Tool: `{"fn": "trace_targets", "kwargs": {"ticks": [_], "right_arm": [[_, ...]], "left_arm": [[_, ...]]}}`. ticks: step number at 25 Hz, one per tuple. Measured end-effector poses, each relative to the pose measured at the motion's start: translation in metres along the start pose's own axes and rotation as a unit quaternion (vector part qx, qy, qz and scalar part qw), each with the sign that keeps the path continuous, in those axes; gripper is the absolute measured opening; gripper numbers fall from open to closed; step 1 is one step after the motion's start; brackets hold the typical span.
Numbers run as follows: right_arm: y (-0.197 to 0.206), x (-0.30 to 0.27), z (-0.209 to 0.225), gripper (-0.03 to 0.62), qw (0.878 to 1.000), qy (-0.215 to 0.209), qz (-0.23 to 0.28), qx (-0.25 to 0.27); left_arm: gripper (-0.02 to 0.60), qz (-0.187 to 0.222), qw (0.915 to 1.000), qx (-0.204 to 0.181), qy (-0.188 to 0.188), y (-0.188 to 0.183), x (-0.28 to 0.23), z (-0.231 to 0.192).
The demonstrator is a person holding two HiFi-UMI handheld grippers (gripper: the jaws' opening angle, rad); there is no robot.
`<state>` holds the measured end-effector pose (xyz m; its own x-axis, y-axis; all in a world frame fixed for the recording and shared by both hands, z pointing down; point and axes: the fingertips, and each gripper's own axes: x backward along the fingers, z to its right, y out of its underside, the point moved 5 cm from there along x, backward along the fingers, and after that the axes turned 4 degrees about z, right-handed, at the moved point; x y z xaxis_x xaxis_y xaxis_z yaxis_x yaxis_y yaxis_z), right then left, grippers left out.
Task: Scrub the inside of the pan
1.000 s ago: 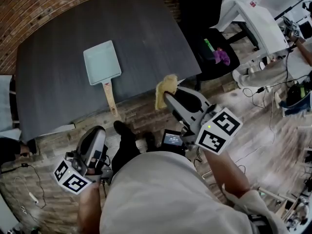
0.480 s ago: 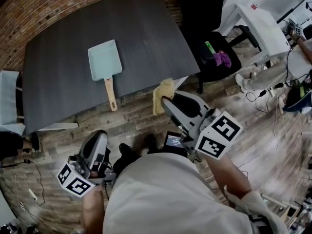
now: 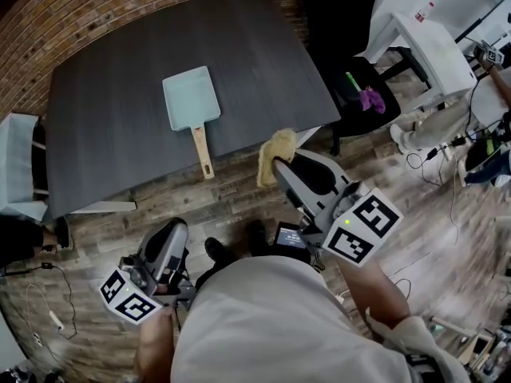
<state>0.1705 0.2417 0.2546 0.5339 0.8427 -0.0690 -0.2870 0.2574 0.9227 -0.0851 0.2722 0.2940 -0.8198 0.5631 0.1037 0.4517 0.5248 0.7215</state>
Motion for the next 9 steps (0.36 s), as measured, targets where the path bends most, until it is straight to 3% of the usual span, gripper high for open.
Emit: {"fn": "trace_targets", "kwargs": {"ticks": [9], "right_arm": [[0.005, -0.01, -0.023, 0.078, 1.0, 0.024, 0.01, 0.014]], "left_arm": [[0.016, -0.014, 0.9992, -0.002, 0.039, -0.015, 0.014, -0.006]]}}
